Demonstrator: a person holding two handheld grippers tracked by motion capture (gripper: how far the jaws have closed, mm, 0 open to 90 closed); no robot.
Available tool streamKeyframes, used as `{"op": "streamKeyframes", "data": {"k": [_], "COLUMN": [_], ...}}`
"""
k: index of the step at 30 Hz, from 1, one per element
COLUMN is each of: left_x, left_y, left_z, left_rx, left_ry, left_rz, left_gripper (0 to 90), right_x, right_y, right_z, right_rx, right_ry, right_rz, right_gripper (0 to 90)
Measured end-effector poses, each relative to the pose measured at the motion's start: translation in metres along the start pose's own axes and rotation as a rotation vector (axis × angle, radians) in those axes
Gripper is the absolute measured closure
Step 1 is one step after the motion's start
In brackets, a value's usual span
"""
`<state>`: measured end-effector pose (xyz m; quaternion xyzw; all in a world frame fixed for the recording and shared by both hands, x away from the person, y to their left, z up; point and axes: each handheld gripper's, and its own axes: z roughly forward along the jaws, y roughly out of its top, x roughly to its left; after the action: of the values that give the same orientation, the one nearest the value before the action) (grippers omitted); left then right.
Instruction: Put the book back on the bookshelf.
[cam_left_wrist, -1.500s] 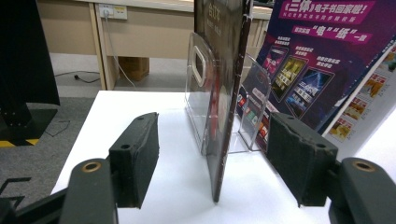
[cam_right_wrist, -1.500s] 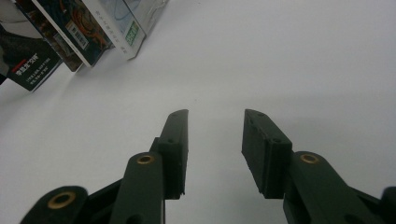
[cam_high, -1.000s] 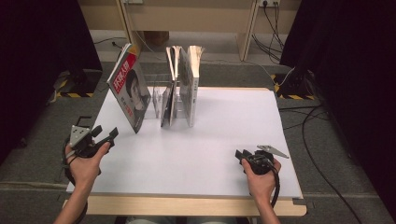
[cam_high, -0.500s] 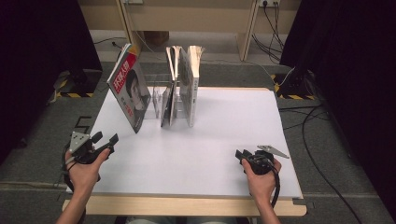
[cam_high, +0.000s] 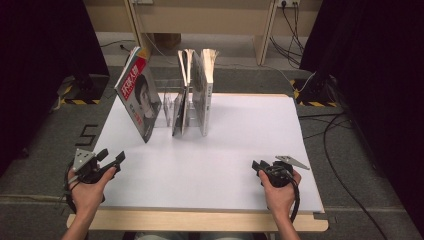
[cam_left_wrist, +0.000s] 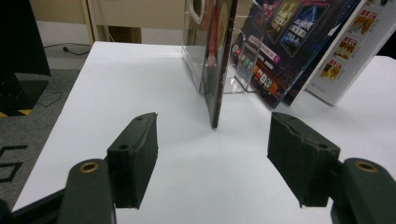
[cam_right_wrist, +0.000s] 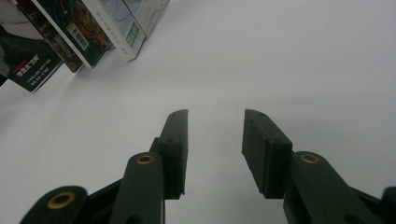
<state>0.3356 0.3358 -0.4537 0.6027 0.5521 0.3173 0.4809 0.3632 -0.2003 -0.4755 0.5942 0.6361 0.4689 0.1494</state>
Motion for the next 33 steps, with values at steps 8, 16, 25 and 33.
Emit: {"op": "streamKeyframes", "data": {"k": [8,16,25,33], "left_x": [0.003,0.005,0.009,0.009], "left_y": [-0.007,-0.017,-0.027,-0.038], "left_z": [-0.005,-0.007,-0.008,-0.009], "left_rx": [0.015,0.036,0.065,0.09], "left_ry": [0.004,0.004,0.01,0.015], "left_rz": [0.002,-0.001,-0.004,-0.001], "left_gripper": [32.6,32.5,32.3,32.5], "right_x": [0.0,0.0,0.0,0.0], "right_y": [0.0,0.0,-0.001,-0.001], "right_z": [0.0,0.0,0.0,0.0], "right_rx": [-0.001,0.0,0.001,0.004], "right_ry": [-0.001,-0.001,0.0,-0.002], "right_rz": [-0.005,-0.004,-0.002,-0.002], "right_gripper": [61.8,61.8,61.8,61.8]}}
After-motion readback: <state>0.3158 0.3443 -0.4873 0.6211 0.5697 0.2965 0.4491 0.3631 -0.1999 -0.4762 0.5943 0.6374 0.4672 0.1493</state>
